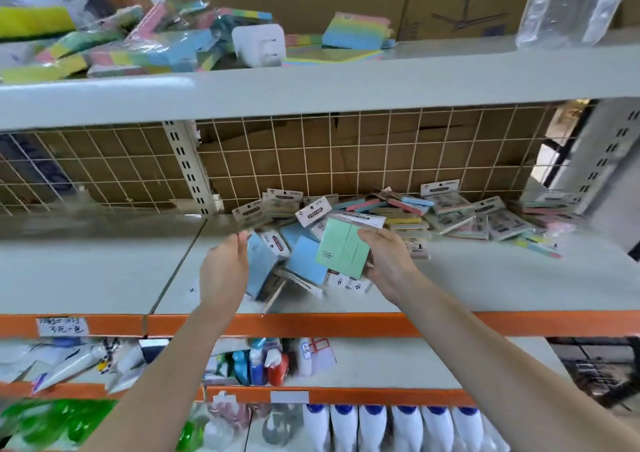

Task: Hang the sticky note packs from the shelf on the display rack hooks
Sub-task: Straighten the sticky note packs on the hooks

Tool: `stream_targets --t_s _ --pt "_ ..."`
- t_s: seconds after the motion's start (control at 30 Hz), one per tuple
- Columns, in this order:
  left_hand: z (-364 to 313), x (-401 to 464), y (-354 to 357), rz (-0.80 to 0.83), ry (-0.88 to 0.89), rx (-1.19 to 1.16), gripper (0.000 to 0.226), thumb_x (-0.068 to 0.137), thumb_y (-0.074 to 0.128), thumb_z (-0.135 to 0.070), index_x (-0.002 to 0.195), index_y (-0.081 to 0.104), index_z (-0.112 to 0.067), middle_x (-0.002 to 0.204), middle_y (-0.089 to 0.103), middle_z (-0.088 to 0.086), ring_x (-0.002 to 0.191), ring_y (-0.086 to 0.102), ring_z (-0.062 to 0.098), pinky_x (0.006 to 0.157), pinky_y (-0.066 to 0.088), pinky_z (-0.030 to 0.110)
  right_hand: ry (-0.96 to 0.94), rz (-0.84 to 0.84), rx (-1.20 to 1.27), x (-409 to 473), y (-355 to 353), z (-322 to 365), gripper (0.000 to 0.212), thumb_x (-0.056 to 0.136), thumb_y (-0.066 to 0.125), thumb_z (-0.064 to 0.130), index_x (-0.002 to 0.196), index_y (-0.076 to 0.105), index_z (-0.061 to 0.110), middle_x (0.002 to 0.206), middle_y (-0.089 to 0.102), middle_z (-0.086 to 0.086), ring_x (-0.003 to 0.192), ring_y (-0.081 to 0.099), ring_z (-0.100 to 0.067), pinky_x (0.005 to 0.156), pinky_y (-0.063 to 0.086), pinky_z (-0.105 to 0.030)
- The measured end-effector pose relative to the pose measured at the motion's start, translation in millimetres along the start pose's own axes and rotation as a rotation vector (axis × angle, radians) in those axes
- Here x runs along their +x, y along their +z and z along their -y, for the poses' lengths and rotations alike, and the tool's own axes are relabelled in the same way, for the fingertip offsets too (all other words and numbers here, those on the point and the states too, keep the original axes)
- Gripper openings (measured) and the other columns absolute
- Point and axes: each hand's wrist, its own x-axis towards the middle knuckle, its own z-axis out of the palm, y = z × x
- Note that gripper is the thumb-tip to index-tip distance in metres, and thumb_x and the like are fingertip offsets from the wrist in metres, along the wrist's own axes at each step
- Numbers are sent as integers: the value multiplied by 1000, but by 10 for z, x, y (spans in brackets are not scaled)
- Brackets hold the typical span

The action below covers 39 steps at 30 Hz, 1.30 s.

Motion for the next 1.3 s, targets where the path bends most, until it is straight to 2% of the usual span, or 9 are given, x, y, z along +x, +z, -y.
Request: stream_targets --t_s 0.1,0.23,0.4,0.6,0.77,0.9,1.03,1.13,1.3 --pt "-319 -70 76 38 -217 -445 45 103 33 -32 67 51 -12 61 50 3 58 49 18 49 32 26 26 6 72 -82 -182 17 9 98 51 19 98 56 11 89 68 -12 83 66 -28 70 51 -38" --pt "-929 -257 216 120 -623 -1050 35 100 42 -36 75 57 -17 75 62 -1 69 59 17 62 44 31 39 -5 142 -232 -561 80 20 96 55 22 109 60 8 89 68 -14 72 66 -25 52 50 -28" --pt "-1710 -581 431 281 -705 -1361 28 96 51 -40 82 60 -17 63 70 -4 53 67 11 43 52 24 60 -67 256 -457 -1227 143 24 95 57 33 106 59 13 84 70 -10 69 69 -22 56 54 -29" --pt "-2689 -1029 745 567 -905 -1586 15 94 57 -24 88 56 -10 89 62 11 75 61 22 46 55 25 36 -134 450 -880 -2147 297 35 92 60 34 118 57 10 107 67 -16 90 69 -31 83 55 -48" --pt "-3510 -1420 919 830 -839 -1686 8 96 50 -12 94 57 -9 90 64 10 76 61 21 50 54 25 -149 -126 433 -1300 -2887 480 31 96 50 33 112 63 8 93 71 -13 76 70 -26 58 56 -32" --pt "-4049 -1723 971 1019 -562 -1492 12 93 49 -12 82 54 -15 75 65 8 61 61 17 52 43 25 -335 -314 367 -1640 -3414 715 33 96 50 33 111 62 6 95 67 -16 76 67 -30 62 54 -40" --pt "-4532 -1922 961 1321 -245 -1428 18 90 50 2 90 55 -15 94 72 12 80 69 24 67 55 34 -472 -489 333 -1933 -3954 854 25 94 53 33 98 64 11 82 69 -6 70 67 -22 50 53 -33" --pt "-4995 -2056 978 1420 -18 -1315 30 87 49 12 102 56 -13 99 72 13 81 71 22 59 55 28 -556 -606 327 -2093 -4340 929 21 91 56 32 87 67 14 74 67 -3 64 65 -17 47 50 -29" --pt "-5838 -2340 1126 1520 109 -1282 34 91 41 9 110 57 -14 108 67 14 87 68 24 60 58 32 -669 -770 301 -2218 -4984 1103 22 79 61 39 83 68 18 78 64 -5 63 63 -16 50 51 -32"
